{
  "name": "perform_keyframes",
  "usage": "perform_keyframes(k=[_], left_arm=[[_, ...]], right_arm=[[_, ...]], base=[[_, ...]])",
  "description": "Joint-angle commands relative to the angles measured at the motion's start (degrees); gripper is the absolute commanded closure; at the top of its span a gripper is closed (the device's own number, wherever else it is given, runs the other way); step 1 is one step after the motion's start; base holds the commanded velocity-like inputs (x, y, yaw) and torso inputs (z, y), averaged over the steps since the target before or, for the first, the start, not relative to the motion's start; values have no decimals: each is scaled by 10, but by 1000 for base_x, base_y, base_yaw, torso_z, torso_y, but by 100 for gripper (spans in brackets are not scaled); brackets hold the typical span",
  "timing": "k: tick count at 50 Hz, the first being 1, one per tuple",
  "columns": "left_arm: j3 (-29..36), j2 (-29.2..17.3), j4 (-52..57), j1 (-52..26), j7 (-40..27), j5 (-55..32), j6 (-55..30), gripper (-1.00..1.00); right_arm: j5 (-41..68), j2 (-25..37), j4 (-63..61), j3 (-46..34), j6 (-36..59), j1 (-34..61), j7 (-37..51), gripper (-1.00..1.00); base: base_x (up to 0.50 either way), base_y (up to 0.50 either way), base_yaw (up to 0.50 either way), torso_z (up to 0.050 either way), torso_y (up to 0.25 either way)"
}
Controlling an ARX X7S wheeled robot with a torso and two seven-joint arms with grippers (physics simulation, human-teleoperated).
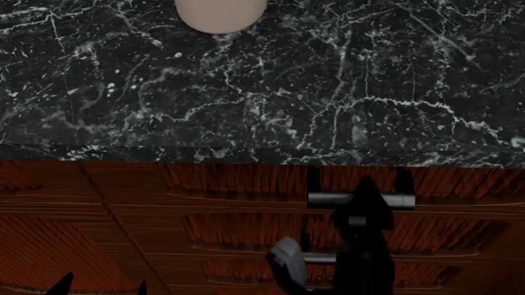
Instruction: Open the right drawer.
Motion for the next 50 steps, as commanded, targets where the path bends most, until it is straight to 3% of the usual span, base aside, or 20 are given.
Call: perform_keyframes(k=[1, 19, 20, 36, 50], left_arm=[[2, -1, -1, -1, -1, -1, 0, -100], [5, -2, -6, -4, -2, -2, 2, -100], [5, -2, -7, -4, -2, -1, 2, -100], [8, -4, -1, -3, -5, -3, 1, -100], [8, -6, -1, -3, -8, -4, 4, -100]], right_arm=[[17, -14, 51, 6, -26, 22, 16, -100], [39, -34, 121, 5, -80, 55, 37, -100], [42, -33, 118, 8, -80, 54, 36, 100], [38, -21, 86, 10, -91, 43, 57, 100], [-8, 21, -34, -10, -39, 4, 20, 100]], base=[[0, 0, 0, 0, 0], [3, 0, 1, 0, 0], [17, 0, 4, 0, 0], [11, 0, 6, 0, -1], [2, 1, 3, -1, 0]])
